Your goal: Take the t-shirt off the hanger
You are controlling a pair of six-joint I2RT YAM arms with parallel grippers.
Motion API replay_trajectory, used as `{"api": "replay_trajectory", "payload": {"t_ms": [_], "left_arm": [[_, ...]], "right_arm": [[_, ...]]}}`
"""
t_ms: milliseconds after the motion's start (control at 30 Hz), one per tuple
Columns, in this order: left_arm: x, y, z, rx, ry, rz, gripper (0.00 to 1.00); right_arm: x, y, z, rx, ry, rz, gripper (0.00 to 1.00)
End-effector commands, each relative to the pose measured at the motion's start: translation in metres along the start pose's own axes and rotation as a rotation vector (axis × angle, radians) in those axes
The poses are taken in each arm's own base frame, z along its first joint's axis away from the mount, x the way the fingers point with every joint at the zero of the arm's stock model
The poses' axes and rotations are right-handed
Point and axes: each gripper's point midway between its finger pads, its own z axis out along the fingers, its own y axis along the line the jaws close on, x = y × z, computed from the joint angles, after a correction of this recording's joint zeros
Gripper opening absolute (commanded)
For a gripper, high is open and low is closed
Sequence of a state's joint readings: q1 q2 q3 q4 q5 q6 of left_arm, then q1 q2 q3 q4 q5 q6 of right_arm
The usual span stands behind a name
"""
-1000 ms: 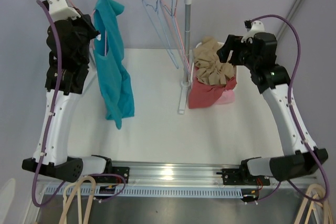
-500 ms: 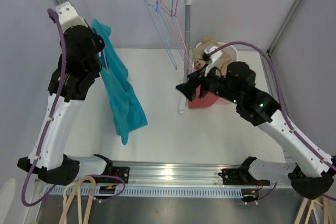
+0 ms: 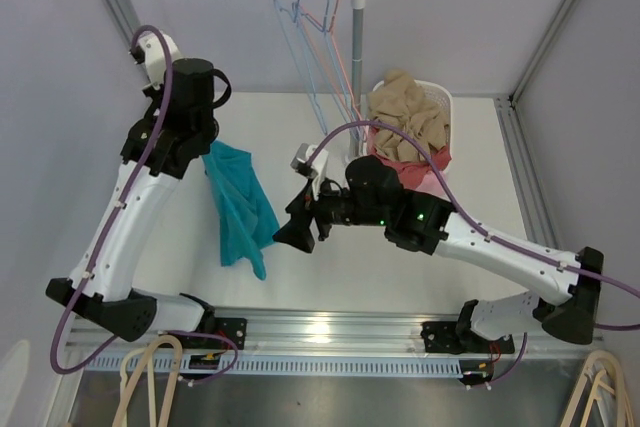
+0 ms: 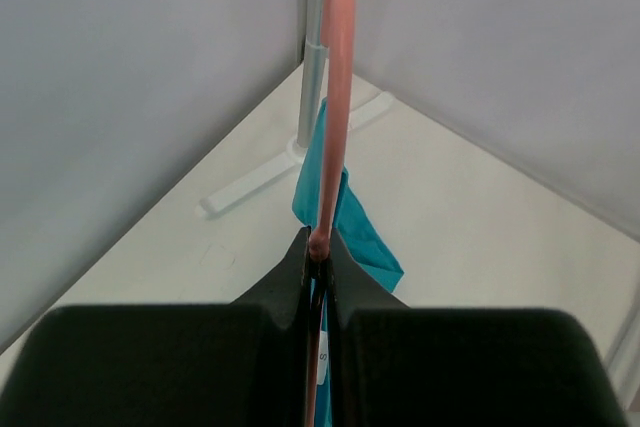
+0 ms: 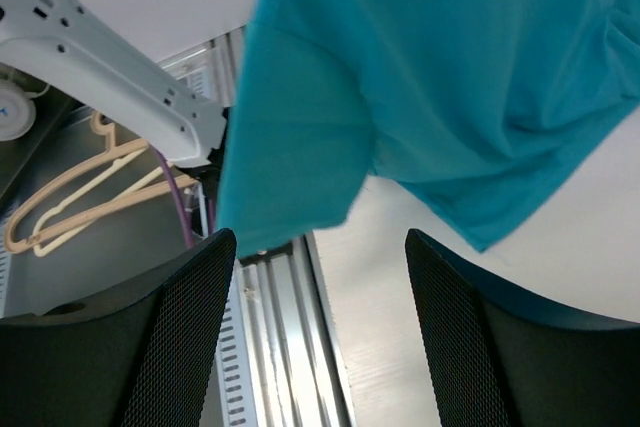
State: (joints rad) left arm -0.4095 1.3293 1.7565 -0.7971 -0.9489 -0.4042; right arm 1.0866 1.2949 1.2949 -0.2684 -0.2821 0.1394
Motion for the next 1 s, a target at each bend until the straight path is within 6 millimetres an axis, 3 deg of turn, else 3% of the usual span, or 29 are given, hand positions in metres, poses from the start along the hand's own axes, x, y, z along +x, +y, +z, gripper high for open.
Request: {"api": "replay_trajectory", "payload": {"t_ms": [0,233,433,533,567,633,700,733,800,833,900,933,967], "left_arm": [[0.017,0.000,0.004,-0.044,0.021,-0.013,0.01],[0.035,-0.007,0.009,-0.036,0.055,-0.014,0.01],[0.033,-0.009,0.008,-0.027,0.047,-0.016,0.01],[0.036,-0.009,0.007,-0.026,0.050,-0.017,0.01],[0.038,-0.010,0.008,-0.024,0.049,-0.020,0.01],[0.042,-0.010,0.009,-0.024,0.050,-0.019,0.01],[0.044,-0.012,0.012,-0.025,0.043,-0.017,0.01],[0.047,-0.014,0.014,-0.029,0.043,-0.010,0.01],[0.046,-0.018,0.018,-0.035,0.035,-0.005,0.01],[0.048,-0.023,0.023,-0.041,0.038,0.005,0.01],[0.045,-0.026,0.027,-0.060,0.033,0.015,0.01],[0.047,-0.031,0.032,-0.071,0.034,0.028,0.01],[0.044,-0.033,0.033,-0.075,0.029,0.027,0.01]], "right_arm": [[-0.013,0.026,0.019,-0.094,-0.061,0.000,0.74],[-0.010,0.041,0.059,-0.124,-0.052,-0.005,0.73],[-0.006,0.019,0.085,-0.010,-0.033,0.011,0.68],[-0.005,0.007,0.095,0.051,-0.016,0.015,0.45],[-0.004,0.000,0.096,0.082,-0.016,0.015,0.20],[-0.002,-0.003,0.092,0.110,-0.008,0.028,0.00],[-0.005,-0.001,0.083,0.109,-0.017,0.025,0.00],[0.008,-0.001,0.079,0.115,0.007,0.030,0.00],[0.014,0.006,0.066,0.111,0.000,0.035,0.00],[0.037,0.005,0.063,0.112,0.033,0.058,0.00],[0.053,0.017,0.054,0.102,0.039,0.062,0.00],[0.047,0.025,0.042,0.094,0.008,0.063,0.00],[0.063,0.027,0.038,0.100,0.032,0.077,0.00]]}}
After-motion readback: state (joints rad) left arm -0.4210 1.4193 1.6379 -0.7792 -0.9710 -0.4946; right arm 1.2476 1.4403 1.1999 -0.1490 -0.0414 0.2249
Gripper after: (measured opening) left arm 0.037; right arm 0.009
